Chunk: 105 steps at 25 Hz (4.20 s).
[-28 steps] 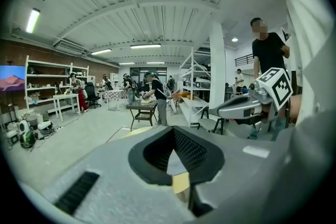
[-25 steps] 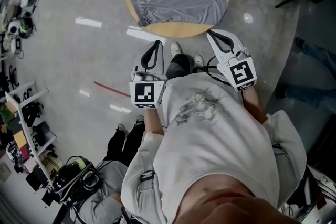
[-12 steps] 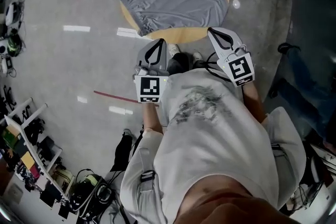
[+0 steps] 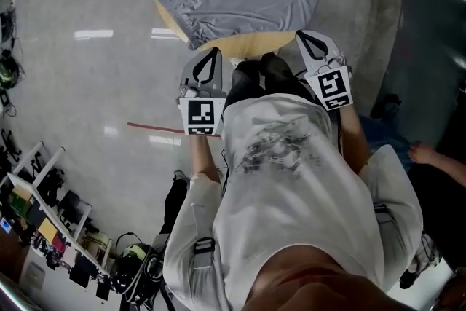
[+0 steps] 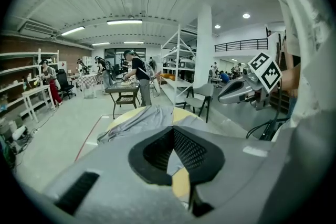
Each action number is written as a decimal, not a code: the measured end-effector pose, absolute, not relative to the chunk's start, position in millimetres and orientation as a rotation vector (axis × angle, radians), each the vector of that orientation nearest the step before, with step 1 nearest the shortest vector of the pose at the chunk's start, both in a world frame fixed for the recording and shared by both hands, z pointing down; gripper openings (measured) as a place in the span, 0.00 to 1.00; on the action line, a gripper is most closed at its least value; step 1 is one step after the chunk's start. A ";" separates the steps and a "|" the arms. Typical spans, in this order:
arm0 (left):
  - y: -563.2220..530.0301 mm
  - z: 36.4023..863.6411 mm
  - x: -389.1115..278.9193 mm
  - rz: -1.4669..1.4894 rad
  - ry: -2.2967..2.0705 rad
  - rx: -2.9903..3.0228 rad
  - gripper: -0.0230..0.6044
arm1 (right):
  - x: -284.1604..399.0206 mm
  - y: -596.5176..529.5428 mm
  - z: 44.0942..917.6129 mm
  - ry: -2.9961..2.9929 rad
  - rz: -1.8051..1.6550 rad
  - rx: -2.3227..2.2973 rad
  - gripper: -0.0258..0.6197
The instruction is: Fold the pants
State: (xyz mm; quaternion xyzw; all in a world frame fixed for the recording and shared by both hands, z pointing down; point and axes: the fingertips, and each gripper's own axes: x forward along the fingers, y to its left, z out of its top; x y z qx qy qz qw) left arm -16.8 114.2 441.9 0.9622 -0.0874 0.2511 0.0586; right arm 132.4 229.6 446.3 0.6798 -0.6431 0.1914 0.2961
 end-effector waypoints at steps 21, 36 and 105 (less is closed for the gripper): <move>106.3 552.4 6.1 1.040 -0.253 2.892 0.08 | 192.2 255.3 567.6 -1.672 0.640 1.588 0.14; 101.9 615.8 8.9 1.203 -0.197 2.837 0.18 | 208.0 273.4 636.6 -1.647 0.727 1.493 0.23; 102.2 607.0 -0.7 1.316 -0.688 2.574 0.07 | 269.7 237.8 611.6 -1.791 0.630 1.320 0.08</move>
